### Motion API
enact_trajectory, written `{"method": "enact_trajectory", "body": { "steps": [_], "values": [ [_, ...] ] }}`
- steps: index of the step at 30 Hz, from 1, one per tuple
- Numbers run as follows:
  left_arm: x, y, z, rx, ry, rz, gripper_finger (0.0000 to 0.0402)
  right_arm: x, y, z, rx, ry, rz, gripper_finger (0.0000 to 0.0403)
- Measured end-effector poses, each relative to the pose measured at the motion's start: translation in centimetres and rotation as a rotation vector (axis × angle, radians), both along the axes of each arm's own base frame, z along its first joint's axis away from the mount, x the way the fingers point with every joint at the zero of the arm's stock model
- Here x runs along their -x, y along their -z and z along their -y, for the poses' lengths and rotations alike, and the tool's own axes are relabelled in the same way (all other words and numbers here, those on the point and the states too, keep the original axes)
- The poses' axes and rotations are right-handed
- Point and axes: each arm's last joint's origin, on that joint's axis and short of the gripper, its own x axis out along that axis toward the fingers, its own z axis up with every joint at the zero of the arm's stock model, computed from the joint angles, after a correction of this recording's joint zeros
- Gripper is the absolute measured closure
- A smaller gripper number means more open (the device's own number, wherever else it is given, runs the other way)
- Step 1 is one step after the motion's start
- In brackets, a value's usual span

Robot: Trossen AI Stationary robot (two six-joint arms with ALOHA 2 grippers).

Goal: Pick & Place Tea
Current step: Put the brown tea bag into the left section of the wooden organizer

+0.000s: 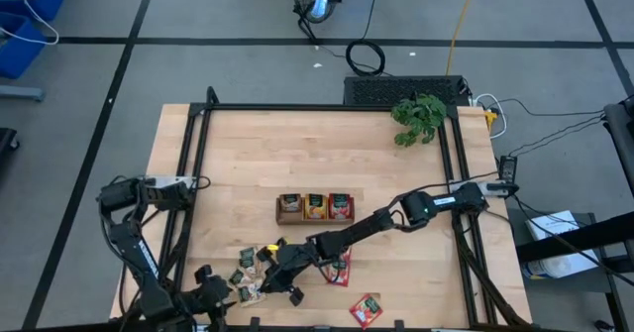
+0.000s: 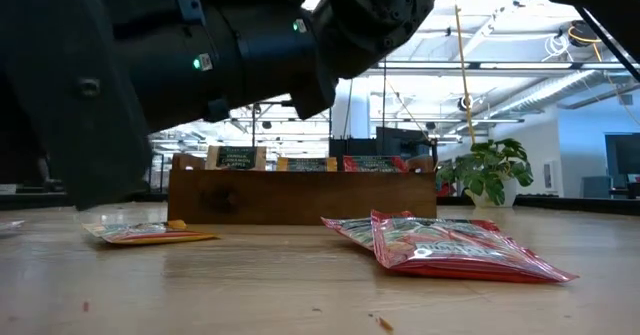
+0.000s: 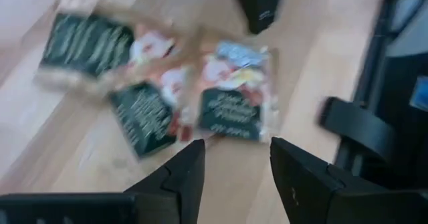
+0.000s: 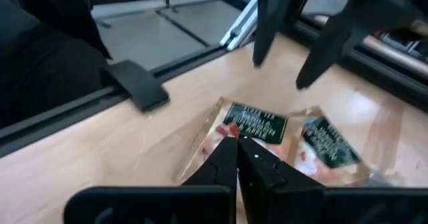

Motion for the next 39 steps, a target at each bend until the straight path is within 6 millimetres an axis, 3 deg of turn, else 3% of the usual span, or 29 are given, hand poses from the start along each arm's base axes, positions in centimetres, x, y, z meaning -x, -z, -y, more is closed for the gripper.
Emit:
{"method": "enact_trajectory", "body": {
  "steps": [11,20,26,39],
  "values": [
    [-1.7,0.1,-0.9,0.194,-0.344,-0.025,0.0225,-0.2,0.9,1.1,-0.037,-0.015,-0.043,0.0403],
    [-2.3,0.3,-1.1,0.265,-0.442,-0.127,0.0224,-0.2,1.0,1.4,-0.042,-0.035,-0.056,0.0403],
    [-2.4,0.2,-1.2,0.287,-0.484,-0.113,0.0224,-0.4,2.9,1.4,-0.074,-0.055,-0.046,0.0403],
    [-4.1,0.2,-1.9,0.29,-0.492,-0.125,0.0224,-0.6,2.9,2.1,-0.109,-0.044,-0.074,0.0403]
  ]
}}
